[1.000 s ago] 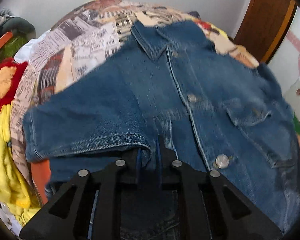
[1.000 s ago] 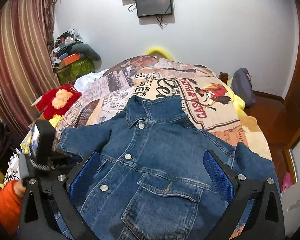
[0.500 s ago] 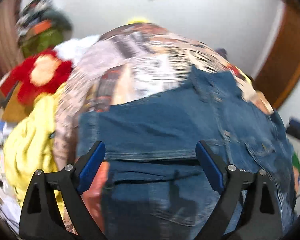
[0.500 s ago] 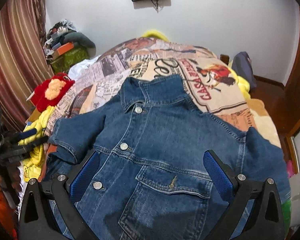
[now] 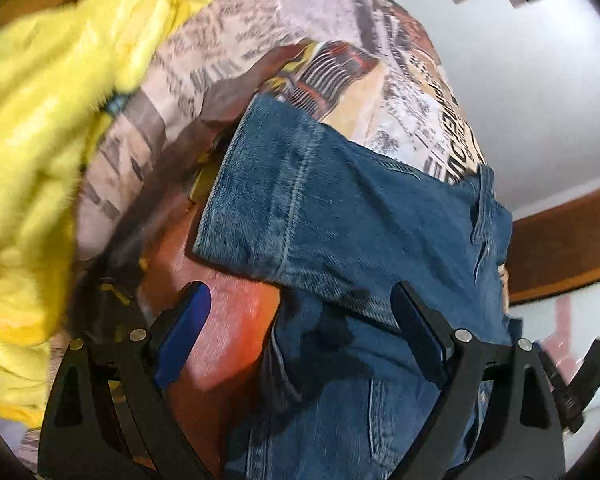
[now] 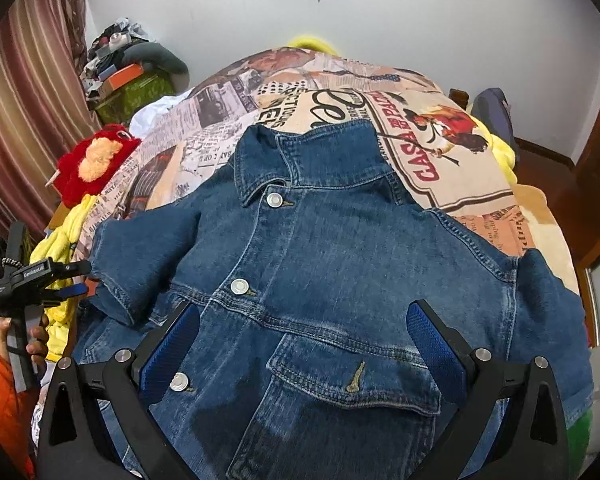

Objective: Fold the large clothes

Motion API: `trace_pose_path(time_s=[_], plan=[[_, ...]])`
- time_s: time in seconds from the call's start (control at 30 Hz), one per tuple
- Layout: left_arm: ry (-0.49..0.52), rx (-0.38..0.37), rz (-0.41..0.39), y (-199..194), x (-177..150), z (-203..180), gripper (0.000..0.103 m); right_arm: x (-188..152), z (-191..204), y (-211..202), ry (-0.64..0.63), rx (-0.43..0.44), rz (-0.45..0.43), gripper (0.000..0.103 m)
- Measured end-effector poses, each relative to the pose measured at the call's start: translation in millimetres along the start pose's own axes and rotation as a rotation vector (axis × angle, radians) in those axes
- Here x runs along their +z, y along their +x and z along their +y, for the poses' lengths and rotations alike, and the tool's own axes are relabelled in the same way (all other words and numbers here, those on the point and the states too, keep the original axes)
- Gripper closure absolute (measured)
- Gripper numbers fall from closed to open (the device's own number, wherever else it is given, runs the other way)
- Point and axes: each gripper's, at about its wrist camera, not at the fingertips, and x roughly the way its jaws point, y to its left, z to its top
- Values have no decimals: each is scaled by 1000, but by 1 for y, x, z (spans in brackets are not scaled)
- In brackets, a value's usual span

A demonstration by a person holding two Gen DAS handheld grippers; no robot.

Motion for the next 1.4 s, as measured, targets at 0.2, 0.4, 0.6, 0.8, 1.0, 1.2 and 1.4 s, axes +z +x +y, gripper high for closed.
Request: trace_pose_path(time_s=[0.2, 0.4, 0.6, 0.8, 1.0, 1.2, 1.4], plan=[[-8, 41, -47, 14, 19, 0, 21, -2, -1, 15, 10, 7, 40, 0], [133, 252, -117, 11, 27, -23, 80, -1, -5, 16, 25, 14, 46, 0], [330, 294, -266, -32, 23, -85, 85, 2, -17, 2, 53, 18, 13, 0], [565, 228, -409, -72, 10, -194, 92, 4, -33, -21, 90, 19, -40, 0], [730, 45, -451, -87, -20, -294, 92, 8, -50, -62, 99, 13, -127, 0], [868, -67, -335, -45, -63, -368, 95, 5, -77, -103, 144, 8, -202, 0], [942, -69, -110, 27, -110, -391, 95, -9, -107, -124, 151, -45, -200, 0]])
